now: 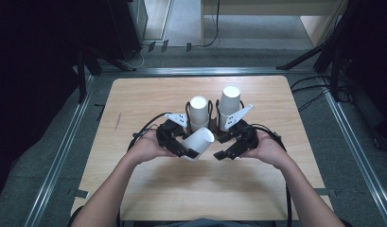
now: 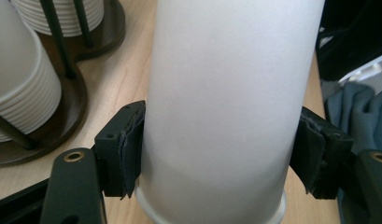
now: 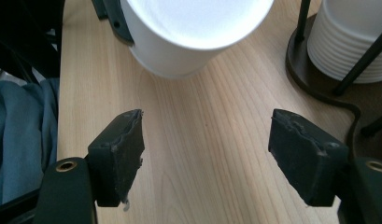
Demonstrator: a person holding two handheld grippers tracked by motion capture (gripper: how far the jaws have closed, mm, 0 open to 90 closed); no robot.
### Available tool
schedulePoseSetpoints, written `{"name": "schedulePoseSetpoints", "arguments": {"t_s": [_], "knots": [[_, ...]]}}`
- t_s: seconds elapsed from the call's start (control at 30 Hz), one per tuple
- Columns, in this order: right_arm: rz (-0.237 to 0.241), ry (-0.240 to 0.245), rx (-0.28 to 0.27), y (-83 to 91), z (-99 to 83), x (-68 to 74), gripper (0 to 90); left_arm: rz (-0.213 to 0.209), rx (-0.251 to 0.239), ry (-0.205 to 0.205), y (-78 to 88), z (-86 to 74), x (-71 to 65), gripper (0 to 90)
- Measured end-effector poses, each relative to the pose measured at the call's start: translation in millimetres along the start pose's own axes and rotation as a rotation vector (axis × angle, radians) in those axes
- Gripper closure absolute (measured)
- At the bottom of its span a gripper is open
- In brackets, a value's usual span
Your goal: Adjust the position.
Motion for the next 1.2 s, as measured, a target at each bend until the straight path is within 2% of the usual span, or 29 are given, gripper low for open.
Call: {"name": "schedulePoseSetpoints", "arguments": {"t_s": [0.17,0.2,0.27,0.4,0.47,0.53,0.67,0.7,0.8,0.97,1.2], "knots": [[-0.001,-0.009,0.014,-0.6,-0.9,0.1,26.7,0.002,0.015,-0.01,2.7,8.0,2.4,27.3],[0.001,-0.004,0.022,-2.1,-1.3,-0.2,26.8,0.0,0.035,-0.018,3.7,12.2,4.3,27.4],[-0.003,0.001,0.032,-4.0,-1.9,-0.2,26.8,-0.007,0.042,-0.009,5.0,16.4,6.6,27.7],[-0.01,0.018,0.041,-7.1,-2.4,1.0,26.8,-0.018,0.032,-0.022,6.3,20.8,6.8,27.7],[-0.009,0.017,0.039,-7.7,-1.9,1.2,26.8,-0.022,0.035,-0.031,3.3,19.5,5.5,27.7],[-0.009,0.021,0.033,-8.1,-1.0,0.9,26.8,-0.019,0.074,-0.044,-1.0,16.4,5.0,27.7],[-0.008,0.023,0.024,-7.6,0.3,2.1,26.9,-0.027,0.096,-0.04,-7.2,12.2,3.1,27.6],[-0.008,0.034,0.012,-6.7,1.4,2.4,26.9,-0.022,0.124,-0.05,-11.2,8.8,2.8,27.6],[-0.01,0.041,-0.006,-5.5,3.6,2.7,26.9,-0.019,0.154,-0.068,-17.8,5.0,1.2,27.3],[0.008,0.052,-0.006,-6.9,4.9,6.0,26.9,-0.047,0.179,-0.095,-28.6,3.2,-4.2,27.4],[0.032,0.071,0.009,-12.6,7.0,12.7,27.1,-0.073,0.208,-0.105,-38.0,0.2,-9.3,27.4]]}}
Point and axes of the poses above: each handheld gripper's, and its own axes: y roughly backward along the jaws, z roughly out of its top, x roughly to its left, the point moved 5 cm from there along -y, roughly forward along the jaws, and after that the axes turned 9 degrees about -x, right-handed, at the moved point
